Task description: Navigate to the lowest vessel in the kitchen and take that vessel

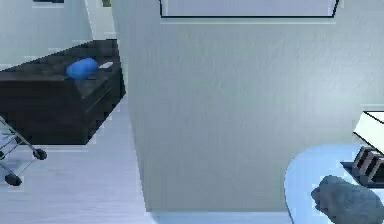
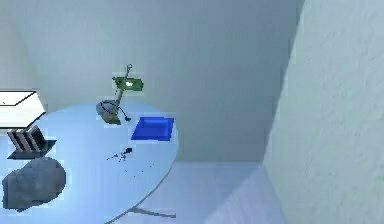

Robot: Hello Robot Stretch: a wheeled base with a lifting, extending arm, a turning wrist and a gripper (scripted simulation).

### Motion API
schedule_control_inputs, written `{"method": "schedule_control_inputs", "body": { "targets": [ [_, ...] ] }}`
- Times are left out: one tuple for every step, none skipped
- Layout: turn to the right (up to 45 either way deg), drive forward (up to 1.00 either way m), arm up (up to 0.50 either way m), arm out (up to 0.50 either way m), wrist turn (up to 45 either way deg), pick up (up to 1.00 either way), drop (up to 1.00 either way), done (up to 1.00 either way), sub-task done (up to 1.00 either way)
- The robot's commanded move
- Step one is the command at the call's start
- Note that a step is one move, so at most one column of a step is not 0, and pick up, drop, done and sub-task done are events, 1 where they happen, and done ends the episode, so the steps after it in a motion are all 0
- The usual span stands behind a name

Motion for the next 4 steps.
{"method": "schedule_control_inputs", "body": {
  "targets": [
    [-39.0,0.00,0.00,0.00,0.0,0.00,0.00,0.00,0.00],
    [0.0,1.00,0.00,0.00,0.0,0.00,0.00,0.00,0.00],
    [0.0,0.15,0.00,0.00,0.0,0.00,0.00,0.00,0.00],
    [36.0,0.00,0.00,0.00,0.0,0.00,0.00,0.00,0.00]
  ]
}}
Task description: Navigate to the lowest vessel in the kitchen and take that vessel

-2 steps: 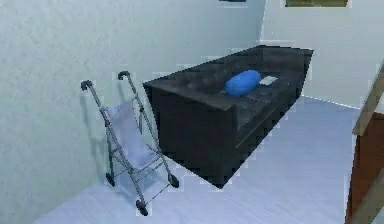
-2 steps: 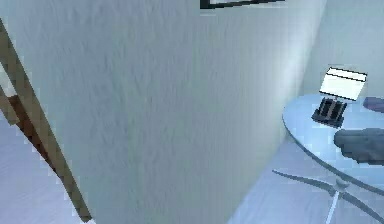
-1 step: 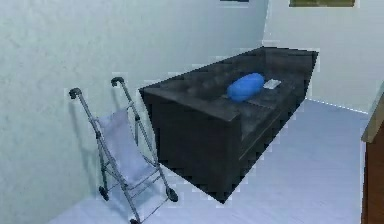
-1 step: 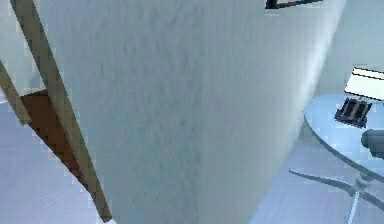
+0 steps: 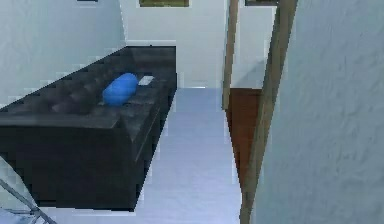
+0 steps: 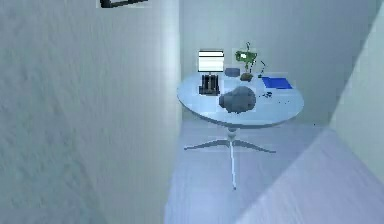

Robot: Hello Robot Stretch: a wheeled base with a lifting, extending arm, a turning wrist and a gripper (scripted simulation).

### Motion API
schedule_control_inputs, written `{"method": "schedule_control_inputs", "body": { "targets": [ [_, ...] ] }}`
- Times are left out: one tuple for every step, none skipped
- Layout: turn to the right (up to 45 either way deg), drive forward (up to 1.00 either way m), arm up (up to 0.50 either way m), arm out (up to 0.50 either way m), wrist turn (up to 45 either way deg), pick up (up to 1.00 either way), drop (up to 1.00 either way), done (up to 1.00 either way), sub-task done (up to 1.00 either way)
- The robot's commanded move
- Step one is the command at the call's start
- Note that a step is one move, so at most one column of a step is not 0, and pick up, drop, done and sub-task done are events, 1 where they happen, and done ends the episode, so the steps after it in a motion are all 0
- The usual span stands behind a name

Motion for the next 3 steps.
{"method": "schedule_control_inputs", "body": {
  "targets": [
    [0.0,1.00,0.00,0.00,0.0,0.00,0.00,0.00,0.00],
    [12.0,0.00,0.00,0.00,0.0,0.00,0.00,0.00,0.00],
    [3.0,0.00,0.00,0.00,0.0,0.00,0.00,0.00,0.00]
  ]
}}
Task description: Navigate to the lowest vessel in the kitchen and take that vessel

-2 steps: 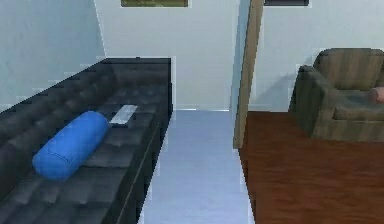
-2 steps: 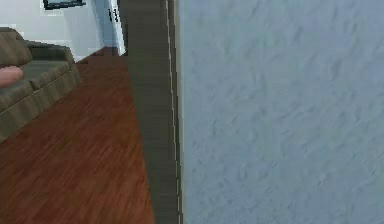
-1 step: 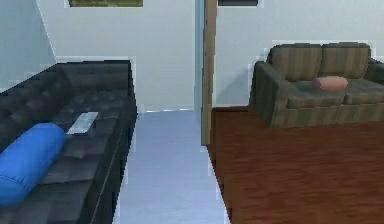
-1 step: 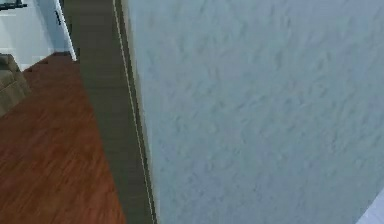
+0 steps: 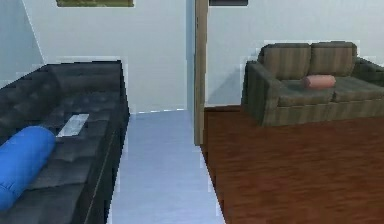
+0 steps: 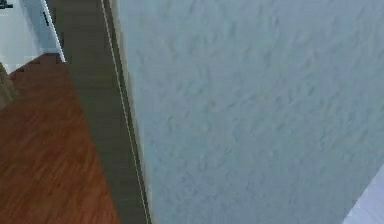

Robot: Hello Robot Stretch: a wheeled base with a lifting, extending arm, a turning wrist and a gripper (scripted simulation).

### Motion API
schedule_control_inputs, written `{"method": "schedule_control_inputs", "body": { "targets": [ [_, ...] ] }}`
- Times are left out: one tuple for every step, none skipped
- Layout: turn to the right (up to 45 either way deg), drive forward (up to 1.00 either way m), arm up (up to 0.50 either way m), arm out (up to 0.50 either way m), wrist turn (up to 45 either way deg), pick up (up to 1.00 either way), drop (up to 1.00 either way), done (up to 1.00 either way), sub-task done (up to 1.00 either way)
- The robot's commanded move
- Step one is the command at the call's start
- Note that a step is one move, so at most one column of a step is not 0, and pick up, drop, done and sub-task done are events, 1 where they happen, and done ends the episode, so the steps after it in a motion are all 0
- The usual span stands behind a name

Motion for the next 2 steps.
{"method": "schedule_control_inputs", "body": {
  "targets": [
    [15.0,0.00,0.00,0.00,0.0,0.00,0.00,0.00,0.00],
    [0.0,0.30,0.00,0.00,0.0,0.00,0.00,0.00,0.00]
  ]
}}
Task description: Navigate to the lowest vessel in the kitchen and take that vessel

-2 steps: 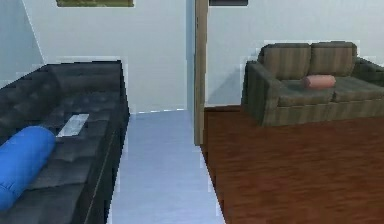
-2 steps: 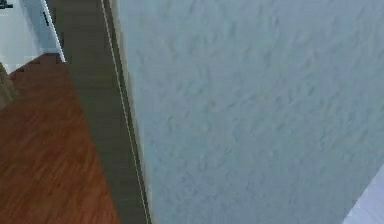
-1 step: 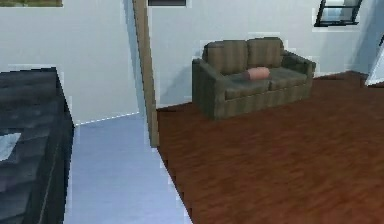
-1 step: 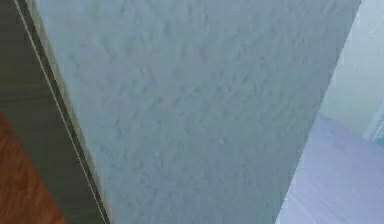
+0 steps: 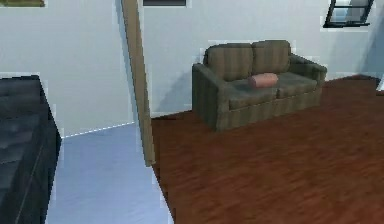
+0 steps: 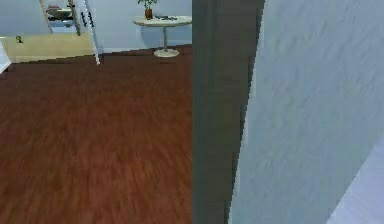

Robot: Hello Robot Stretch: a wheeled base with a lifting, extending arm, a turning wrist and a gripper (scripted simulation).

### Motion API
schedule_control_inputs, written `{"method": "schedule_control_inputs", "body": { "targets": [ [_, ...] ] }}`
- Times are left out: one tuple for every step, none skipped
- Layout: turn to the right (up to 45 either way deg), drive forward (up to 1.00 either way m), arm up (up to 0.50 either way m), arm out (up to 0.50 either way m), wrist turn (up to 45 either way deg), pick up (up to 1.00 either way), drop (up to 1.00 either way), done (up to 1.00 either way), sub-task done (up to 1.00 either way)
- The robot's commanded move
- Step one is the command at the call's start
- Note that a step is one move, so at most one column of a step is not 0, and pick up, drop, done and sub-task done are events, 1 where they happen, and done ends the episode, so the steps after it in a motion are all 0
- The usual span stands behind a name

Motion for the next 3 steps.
{"method": "schedule_control_inputs", "body": {
  "targets": [
    [-45.0,0.00,0.00,0.00,0.0,0.00,0.00,0.00,0.00],
    [-45.0,0.00,0.00,0.00,0.0,0.00,0.00,0.00,0.00],
    [-39.0,0.00,0.00,0.00,0.0,0.00,0.00,0.00,0.00]
  ]
}}
